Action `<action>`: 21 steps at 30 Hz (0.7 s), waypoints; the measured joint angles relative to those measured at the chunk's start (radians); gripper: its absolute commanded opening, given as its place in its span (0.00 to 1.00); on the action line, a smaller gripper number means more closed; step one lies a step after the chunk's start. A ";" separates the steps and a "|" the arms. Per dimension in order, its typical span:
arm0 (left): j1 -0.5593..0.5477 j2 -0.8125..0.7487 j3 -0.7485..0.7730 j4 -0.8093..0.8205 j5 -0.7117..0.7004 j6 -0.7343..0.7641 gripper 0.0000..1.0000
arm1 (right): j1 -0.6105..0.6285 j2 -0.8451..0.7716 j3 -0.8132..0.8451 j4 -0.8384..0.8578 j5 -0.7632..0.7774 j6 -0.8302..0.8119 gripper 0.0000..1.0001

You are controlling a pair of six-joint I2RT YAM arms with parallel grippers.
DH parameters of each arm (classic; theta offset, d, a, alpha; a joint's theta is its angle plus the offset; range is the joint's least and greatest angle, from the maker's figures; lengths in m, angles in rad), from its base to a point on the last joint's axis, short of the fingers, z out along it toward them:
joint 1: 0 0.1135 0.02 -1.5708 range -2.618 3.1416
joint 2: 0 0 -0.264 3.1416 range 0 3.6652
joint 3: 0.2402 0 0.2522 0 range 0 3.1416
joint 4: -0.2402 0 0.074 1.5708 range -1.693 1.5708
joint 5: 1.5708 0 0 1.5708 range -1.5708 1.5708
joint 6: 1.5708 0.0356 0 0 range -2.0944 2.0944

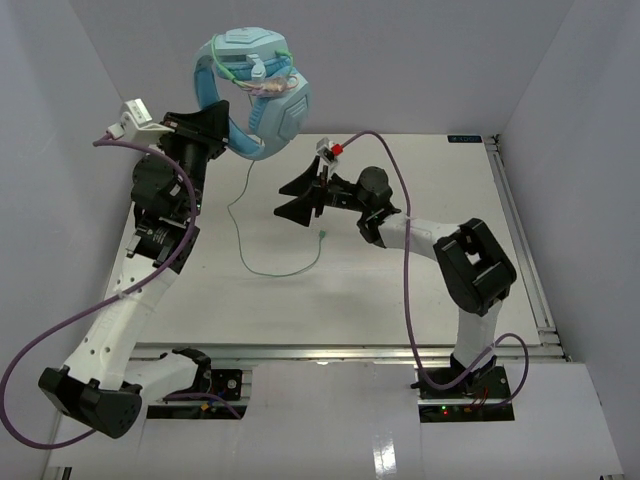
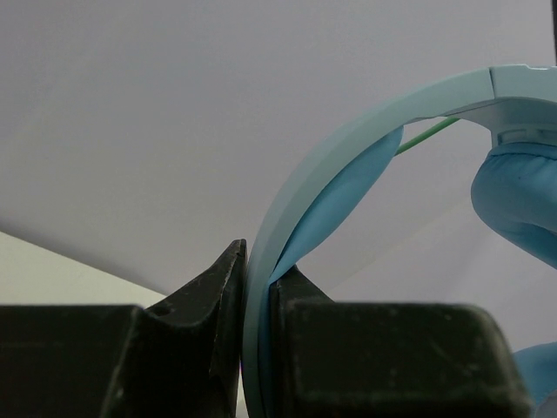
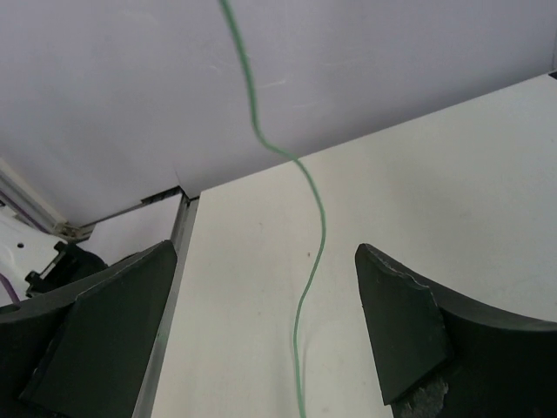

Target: Wrap the headphones

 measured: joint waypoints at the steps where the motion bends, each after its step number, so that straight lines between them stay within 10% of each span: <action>1: -0.001 -0.008 0.001 0.000 0.002 -0.001 0.00 | 0.003 0.024 0.020 0.030 -0.001 0.019 0.90; 21: -0.001 -0.015 0.005 -0.062 0.024 -0.043 0.00 | 0.119 0.297 0.425 0.176 -0.025 0.125 0.94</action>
